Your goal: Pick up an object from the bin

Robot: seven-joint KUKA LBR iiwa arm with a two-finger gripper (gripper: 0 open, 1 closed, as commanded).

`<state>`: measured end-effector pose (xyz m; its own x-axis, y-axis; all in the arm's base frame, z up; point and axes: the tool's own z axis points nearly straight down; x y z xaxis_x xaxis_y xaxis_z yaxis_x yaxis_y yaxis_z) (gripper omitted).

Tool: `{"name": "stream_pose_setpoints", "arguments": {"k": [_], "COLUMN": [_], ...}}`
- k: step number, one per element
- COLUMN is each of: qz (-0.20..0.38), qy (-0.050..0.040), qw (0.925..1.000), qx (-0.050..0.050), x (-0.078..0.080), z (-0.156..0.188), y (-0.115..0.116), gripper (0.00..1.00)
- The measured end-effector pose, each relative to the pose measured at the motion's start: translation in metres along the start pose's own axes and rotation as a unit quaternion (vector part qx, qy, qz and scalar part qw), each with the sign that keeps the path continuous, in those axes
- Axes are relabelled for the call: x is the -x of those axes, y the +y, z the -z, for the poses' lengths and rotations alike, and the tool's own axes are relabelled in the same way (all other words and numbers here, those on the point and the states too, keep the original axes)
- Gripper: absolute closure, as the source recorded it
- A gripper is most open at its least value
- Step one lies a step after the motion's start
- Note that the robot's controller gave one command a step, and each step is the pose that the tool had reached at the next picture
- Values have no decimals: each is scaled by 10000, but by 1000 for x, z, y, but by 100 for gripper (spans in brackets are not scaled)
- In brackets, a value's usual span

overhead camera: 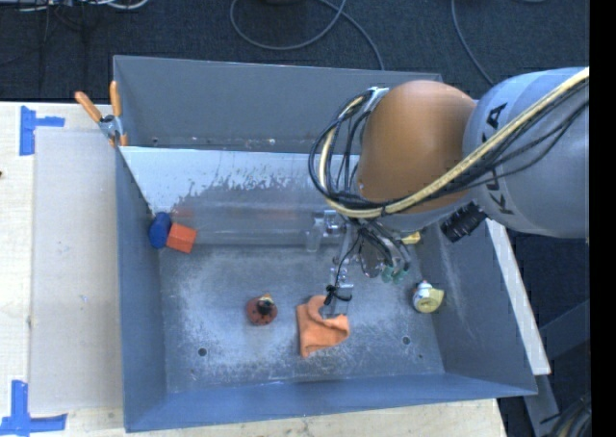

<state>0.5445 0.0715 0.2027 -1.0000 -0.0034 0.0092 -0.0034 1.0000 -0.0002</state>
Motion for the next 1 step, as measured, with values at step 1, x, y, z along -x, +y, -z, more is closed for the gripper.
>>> {"name": "stream_pose_setpoints", "arguments": {"k": [1], "qz": [-11], "qy": [-37], "qw": [10000], "qx": [2], "x": [1], "z": [5], "y": [0], "gripper": [0]}}
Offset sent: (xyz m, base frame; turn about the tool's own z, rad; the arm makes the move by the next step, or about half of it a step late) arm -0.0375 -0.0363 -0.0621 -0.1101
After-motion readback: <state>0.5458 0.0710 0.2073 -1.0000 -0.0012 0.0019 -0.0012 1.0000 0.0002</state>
